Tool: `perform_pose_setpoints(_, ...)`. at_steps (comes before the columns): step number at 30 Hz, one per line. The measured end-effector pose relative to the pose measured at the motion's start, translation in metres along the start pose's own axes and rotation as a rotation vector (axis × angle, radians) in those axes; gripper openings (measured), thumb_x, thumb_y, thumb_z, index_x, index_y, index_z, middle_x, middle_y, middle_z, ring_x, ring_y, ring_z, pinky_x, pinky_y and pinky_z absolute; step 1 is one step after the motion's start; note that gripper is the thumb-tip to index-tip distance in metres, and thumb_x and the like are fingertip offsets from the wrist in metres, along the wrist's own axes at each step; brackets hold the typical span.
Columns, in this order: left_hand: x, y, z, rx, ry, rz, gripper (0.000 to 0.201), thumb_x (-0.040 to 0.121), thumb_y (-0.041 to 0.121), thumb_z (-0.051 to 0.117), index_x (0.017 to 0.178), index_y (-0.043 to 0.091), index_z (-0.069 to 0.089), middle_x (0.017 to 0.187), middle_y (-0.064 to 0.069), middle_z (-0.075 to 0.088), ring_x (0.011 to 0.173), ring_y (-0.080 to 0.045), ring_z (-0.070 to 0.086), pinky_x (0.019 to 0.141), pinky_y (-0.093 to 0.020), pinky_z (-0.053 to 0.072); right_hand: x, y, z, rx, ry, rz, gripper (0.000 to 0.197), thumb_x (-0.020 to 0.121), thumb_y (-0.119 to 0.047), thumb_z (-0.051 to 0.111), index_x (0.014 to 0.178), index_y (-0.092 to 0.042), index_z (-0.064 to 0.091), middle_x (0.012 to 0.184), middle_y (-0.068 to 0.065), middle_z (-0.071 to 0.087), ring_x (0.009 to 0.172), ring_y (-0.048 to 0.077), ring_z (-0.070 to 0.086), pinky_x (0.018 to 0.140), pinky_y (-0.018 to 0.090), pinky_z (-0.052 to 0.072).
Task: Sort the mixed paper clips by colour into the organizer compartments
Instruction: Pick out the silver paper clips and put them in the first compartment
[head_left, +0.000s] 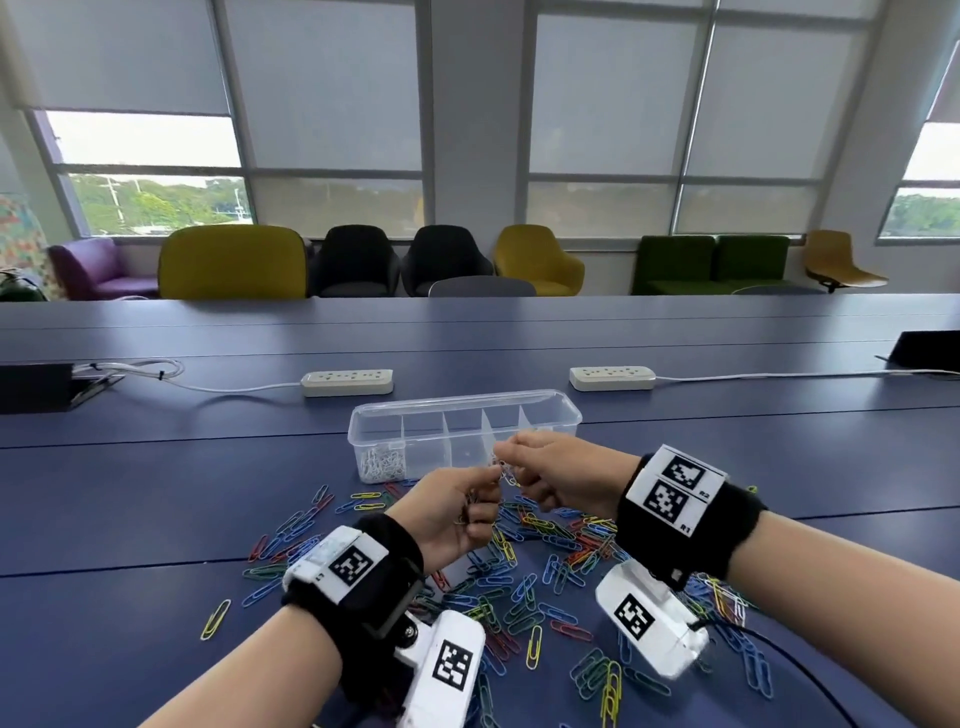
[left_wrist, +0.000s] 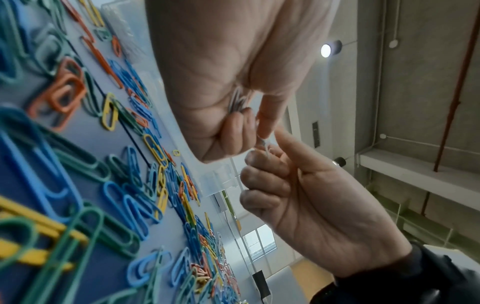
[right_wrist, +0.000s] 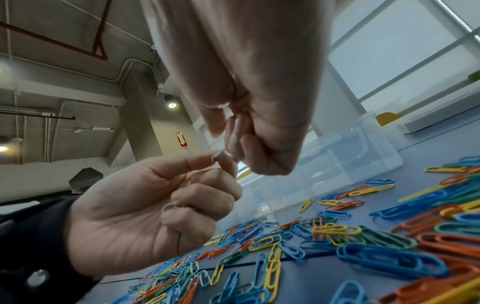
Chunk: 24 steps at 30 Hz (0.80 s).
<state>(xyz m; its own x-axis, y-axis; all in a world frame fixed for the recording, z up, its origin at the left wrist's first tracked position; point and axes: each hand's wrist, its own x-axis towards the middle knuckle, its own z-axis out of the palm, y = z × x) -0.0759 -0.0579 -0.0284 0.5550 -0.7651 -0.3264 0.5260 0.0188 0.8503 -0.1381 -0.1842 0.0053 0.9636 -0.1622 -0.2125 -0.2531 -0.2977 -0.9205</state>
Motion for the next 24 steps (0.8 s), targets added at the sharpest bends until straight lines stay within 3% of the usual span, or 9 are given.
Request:
perform_pose_setpoints(6,0.003,0.0,-0.009,-0.308,-0.112,-0.074,0.02,0.087,0.014,0.04,0.068,0.011,0.044,0.055,0.002,0.033,0.038,-0.008,0.031,0.034,-0.017,0.029,0.014,-0.005,0.008,-0.089,0.006,0.005,0.018,0.099,-0.017,0.041,0.082,-0.016,0.041,0.06,-0.002,0.031,0.047,0.008,0.024,0.039,0.016,0.021)
perform_pose_setpoints(9,0.006,0.001,-0.017,-0.513,-0.075,-0.113,0.022,0.085,0.016,0.039,0.068,0.004,0.048,0.054,-0.003,0.038,0.039,-0.013,0.039,0.037,-0.018,0.041,0.018,-0.014,0.009,-0.22,0.01,-0.044,0.02,0.1,-0.018,0.04,0.08,-0.017,0.041,0.062,-0.001,0.034,0.048,0.008,0.027,0.039,0.016,0.024)
perform_pose_setpoints(12,0.01,0.001,-0.022,-0.636,0.018,-0.124,0.034,0.096,0.018,0.033,0.078,-0.004,0.053,0.064,-0.016,0.054,0.053,-0.023,0.056,0.052,-0.036,0.057,0.019,-0.027,0.012,-0.393,-0.033,-0.115,0.02,0.099,-0.02,0.043,0.08,-0.019,0.041,0.064,-0.002,0.04,0.05,0.008,0.033,0.041,0.014,0.029)
perform_pose_setpoints(15,0.008,0.002,-0.022,-0.65,-0.014,-0.092,0.033,0.098,0.014,0.029,0.099,-0.009,0.053,0.086,-0.028,0.061,0.074,-0.035,0.065,0.066,-0.049,0.055,0.022,-0.035,0.018,-0.633,-0.14,-0.141,0.012,0.097,-0.02,0.049,0.086,-0.016,0.049,0.07,-0.005,0.05,0.057,0.006,0.045,0.049,0.011,0.037)
perform_pose_setpoints(17,0.006,0.003,-0.022,-0.655,-0.02,-0.077,0.033,0.097,0.012,0.03,0.099,-0.011,0.054,0.087,-0.028,0.062,0.081,-0.034,0.063,0.07,-0.05,0.053,0.023,-0.037,0.021,-0.784,-0.164,-0.169,0.018,0.095,-0.025,0.051,0.101,-0.009,0.057,0.076,-0.006,0.055,0.061,0.002,0.048,0.055,0.01,0.039)
perform_pose_setpoints(22,0.006,0.005,-0.025,-0.771,-0.045,-0.088,0.037,0.096,0.008,0.03,0.086,-0.014,0.057,0.081,-0.028,0.064,0.066,-0.039,0.067,0.069,-0.052,0.052,0.028,-0.042,0.02,-0.772,-0.097,-0.267,0.026,0.095,-0.024,0.052,0.108,-0.005,0.064,0.098,0.011,0.071,0.081,0.02,0.066,0.079,0.032,0.055)
perform_pose_setpoints(24,0.007,0.005,-0.028,-0.812,-0.058,-0.102,0.041,0.098,0.012,0.027,0.085,-0.014,0.057,0.082,-0.028,0.063,0.063,-0.04,0.067,0.064,-0.051,0.053,0.027,-0.045,0.017,-0.655,-0.074,-0.33,0.026,0.096,-0.023,0.05,0.108,-0.005,0.065,0.102,0.01,0.071,0.083,0.019,0.067,0.07,0.021,0.055)
